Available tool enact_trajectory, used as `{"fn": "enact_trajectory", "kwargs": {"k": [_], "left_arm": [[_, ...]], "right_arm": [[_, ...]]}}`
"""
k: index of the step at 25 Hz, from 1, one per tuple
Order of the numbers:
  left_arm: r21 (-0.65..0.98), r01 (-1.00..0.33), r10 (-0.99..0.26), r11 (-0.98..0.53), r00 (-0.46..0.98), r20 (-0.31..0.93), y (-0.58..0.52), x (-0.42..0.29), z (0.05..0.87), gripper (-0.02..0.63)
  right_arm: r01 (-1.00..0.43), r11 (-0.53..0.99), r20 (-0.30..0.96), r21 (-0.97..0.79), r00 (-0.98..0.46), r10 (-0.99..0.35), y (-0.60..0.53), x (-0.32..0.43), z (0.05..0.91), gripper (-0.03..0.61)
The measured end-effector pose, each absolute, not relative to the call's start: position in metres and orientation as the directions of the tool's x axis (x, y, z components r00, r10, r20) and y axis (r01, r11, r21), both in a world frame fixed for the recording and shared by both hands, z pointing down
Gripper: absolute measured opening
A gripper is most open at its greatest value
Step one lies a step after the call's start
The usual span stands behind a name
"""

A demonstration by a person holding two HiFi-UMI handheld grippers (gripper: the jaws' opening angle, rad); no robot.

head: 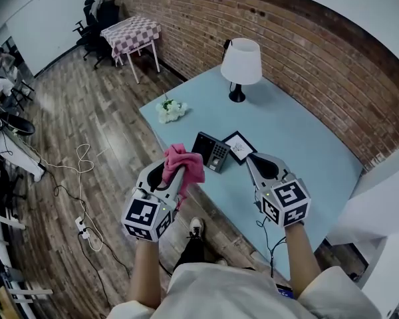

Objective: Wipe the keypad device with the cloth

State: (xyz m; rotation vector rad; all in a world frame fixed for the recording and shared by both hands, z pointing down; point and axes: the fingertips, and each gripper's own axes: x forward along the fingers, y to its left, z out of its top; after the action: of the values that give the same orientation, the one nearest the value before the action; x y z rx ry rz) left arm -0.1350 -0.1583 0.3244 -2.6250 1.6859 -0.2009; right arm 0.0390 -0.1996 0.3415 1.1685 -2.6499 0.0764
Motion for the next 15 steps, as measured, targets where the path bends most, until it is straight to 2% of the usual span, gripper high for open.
{"fn": "enact_trajectory", "kwargs": {"k": [6, 15], "left_arm": [[-0.072, -0.897, -0.894, -0.437, 0.424, 0.142, -0.231, -0.15, 0.352, 0.158], [-0.059, -0.874, -0.858, -0.482, 0.457, 0.235, -0.328, -0.152, 0.416, 0.158]], "right_arm": [[-0.732, 0.681, 0.308, 0.018, -0.644, -0.7, -0.258, 0.018, 0.375, 0.028], [-0.714, 0.7, 0.495, -0.012, -0.612, -0.616, -0.319, -0.003, 0.453, 0.029]]}}
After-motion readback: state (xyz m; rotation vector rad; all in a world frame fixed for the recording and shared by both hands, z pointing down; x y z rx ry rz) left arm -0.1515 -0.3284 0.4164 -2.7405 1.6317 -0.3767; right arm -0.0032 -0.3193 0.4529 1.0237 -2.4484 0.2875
